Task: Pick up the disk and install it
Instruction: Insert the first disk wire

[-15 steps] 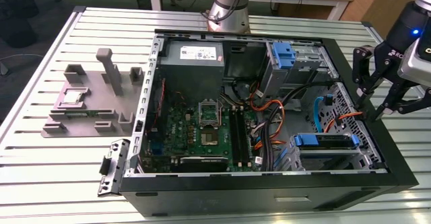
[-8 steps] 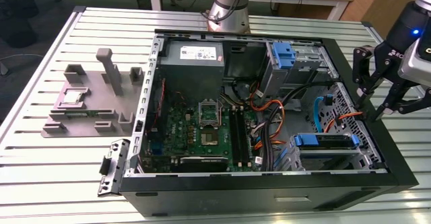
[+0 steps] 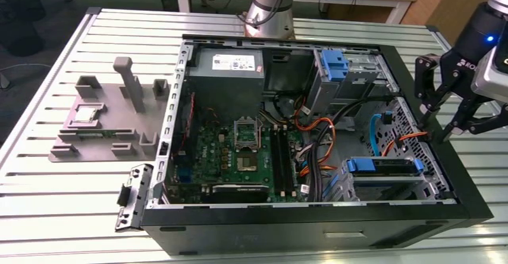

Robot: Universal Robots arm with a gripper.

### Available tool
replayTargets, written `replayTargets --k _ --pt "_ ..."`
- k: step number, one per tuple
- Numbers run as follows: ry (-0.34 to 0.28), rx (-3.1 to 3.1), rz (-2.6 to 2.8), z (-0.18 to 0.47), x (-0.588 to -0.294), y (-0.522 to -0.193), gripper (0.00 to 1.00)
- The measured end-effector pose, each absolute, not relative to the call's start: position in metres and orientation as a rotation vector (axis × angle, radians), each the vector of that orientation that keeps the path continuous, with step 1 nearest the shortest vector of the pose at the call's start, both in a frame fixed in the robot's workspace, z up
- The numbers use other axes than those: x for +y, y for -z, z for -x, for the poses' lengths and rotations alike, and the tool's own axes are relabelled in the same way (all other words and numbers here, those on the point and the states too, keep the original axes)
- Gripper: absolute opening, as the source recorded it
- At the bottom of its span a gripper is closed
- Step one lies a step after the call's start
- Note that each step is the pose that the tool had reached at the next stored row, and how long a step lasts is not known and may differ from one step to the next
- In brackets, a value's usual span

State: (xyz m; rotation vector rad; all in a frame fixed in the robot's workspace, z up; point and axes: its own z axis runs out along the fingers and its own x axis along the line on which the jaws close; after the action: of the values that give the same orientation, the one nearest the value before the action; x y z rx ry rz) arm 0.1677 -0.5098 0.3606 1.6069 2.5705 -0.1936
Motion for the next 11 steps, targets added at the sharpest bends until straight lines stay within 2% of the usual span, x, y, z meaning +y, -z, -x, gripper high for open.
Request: replayTargets --k 11 --pt "0.223 2.606 -1.572 -0.1677 -0.505 -0.357 0.37"
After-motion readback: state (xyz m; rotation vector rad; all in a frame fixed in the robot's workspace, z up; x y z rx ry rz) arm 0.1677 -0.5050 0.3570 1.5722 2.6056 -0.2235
